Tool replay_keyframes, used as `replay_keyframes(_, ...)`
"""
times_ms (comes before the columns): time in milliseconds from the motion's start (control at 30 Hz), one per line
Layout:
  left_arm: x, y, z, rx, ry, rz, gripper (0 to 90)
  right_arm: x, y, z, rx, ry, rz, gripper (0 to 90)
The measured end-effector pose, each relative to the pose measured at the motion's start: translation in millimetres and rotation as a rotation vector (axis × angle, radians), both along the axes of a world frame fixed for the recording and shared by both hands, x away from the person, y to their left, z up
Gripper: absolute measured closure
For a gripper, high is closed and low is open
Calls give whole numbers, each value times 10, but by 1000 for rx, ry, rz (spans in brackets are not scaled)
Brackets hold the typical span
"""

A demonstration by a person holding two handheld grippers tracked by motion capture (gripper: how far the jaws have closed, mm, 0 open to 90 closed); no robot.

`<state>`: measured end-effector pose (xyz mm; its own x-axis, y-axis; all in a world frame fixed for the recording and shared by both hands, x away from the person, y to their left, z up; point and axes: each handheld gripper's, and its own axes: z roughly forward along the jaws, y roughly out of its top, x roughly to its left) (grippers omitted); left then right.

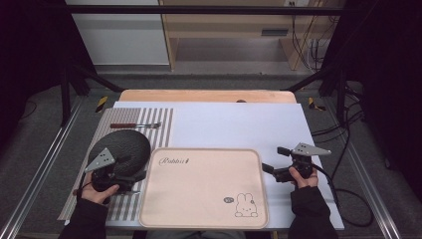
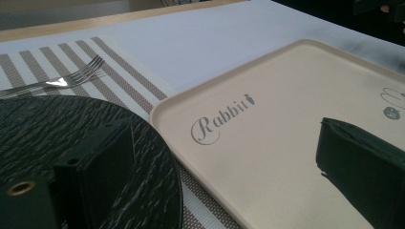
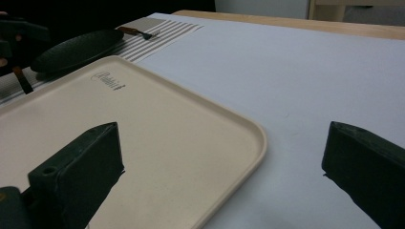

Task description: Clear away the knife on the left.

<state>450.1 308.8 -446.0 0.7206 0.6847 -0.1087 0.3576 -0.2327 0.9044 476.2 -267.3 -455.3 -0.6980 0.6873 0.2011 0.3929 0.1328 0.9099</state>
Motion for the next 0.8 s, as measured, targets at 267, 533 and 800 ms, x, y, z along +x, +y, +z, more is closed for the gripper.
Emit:
replay_keyframes(267,1,8,28,3,-1,-1,58,4,7,-7,-5,6,2,3)
replay_keyframes(533,12,-7,76,27,-5,-12,58,-1,7,-3,-5,5,1,3)
replay_keyframes(800,18,35,116,54,-4,-17,58,-3,7,1,-5,3,1,3)
